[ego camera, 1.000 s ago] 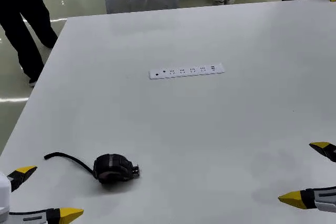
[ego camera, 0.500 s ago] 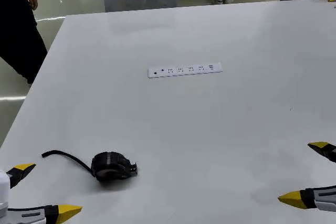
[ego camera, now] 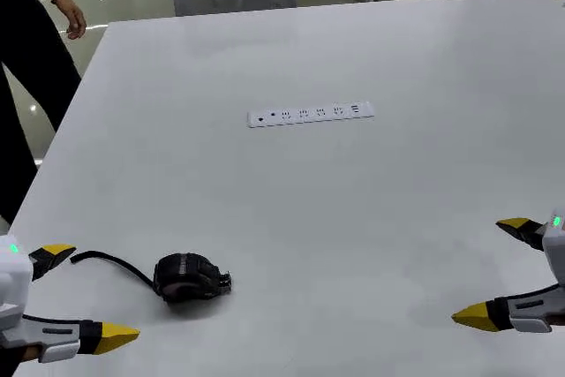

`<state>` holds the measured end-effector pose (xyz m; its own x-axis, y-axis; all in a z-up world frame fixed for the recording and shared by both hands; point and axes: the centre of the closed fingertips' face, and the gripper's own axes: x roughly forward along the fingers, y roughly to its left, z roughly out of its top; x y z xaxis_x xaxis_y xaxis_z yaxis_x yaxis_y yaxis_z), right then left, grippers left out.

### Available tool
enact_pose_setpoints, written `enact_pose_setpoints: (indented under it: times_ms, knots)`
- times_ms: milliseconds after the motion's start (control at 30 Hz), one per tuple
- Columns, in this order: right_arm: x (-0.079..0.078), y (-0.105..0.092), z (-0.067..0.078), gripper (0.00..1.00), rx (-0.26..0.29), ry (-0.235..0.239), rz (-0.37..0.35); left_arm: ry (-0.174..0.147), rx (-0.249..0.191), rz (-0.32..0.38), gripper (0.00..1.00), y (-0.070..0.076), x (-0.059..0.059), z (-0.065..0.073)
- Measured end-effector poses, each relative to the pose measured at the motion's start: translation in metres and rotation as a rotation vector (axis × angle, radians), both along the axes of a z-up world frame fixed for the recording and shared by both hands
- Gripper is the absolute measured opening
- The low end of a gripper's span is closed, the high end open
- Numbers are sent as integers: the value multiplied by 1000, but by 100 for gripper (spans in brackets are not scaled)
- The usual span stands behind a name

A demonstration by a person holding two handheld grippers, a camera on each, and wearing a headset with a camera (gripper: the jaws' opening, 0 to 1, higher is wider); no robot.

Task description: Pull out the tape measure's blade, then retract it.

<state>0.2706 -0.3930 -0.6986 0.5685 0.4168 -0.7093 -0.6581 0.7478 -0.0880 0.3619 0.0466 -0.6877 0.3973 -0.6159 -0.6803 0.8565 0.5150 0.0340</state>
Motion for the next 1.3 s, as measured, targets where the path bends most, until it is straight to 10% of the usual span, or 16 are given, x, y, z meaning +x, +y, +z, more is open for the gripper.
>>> enact_pose_setpoints:
  times_ms: [233,833,1300]
  knots:
    - [17,23,5,99,7,-7,62,-36,86,-164,100,-29,17,1]
    - [59,94,3,99,70,-6,209,0,239,-417,99,-79,27,-31]
    - [75,161,-3,99,66,10,366,80,347,-517,74,-87,26,-55]
